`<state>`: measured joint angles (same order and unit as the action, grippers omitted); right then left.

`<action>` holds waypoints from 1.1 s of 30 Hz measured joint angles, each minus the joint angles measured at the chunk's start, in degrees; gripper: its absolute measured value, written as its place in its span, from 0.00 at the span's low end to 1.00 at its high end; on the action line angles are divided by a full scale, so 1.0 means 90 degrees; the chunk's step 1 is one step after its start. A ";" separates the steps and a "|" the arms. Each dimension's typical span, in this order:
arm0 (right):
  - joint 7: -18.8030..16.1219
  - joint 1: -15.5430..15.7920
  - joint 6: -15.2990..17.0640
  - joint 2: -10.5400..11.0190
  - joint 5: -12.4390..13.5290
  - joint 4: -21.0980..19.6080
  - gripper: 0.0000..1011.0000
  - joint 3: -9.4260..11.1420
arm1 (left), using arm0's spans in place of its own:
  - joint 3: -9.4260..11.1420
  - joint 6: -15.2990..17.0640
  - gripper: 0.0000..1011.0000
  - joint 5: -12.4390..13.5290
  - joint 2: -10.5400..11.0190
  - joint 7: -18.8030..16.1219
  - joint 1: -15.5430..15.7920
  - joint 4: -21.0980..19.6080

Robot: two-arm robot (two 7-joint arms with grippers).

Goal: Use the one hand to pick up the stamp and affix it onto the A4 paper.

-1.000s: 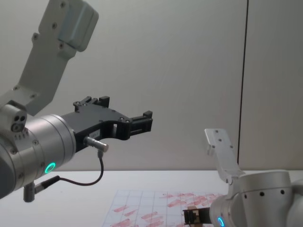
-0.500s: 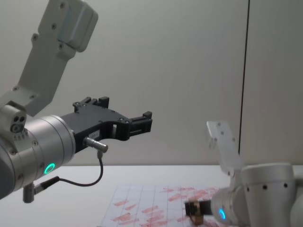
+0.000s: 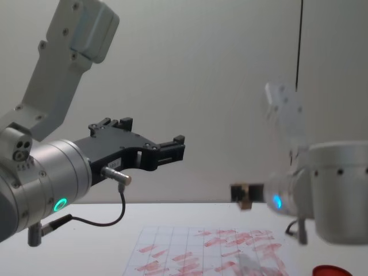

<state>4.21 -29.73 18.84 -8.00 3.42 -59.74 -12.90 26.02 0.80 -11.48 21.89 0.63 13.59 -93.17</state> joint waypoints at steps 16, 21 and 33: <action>0.0352 0.0836 0.0617 0.0377 -0.0058 -0.1760 0.21 0.0219 | 0.0000 0.0000 0.98 0.0000 0.0000 0.0000 0.0000 0.0000; 0.0413 0.1094 0.0767 0.0507 -0.0071 -0.2076 0.21 0.0305 | 0.0000 0.0000 0.98 0.0000 0.0000 0.0000 0.0000 0.0000; 0.0485 0.1439 0.0921 0.0693 -0.0114 -0.2256 0.21 0.0448 | 0.0000 0.0000 0.98 0.0000 0.0000 0.0000 0.0000 0.0000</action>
<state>8.58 -16.78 27.13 -1.76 2.39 -80.04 -8.87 26.02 0.80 -11.48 21.89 0.62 13.59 -93.17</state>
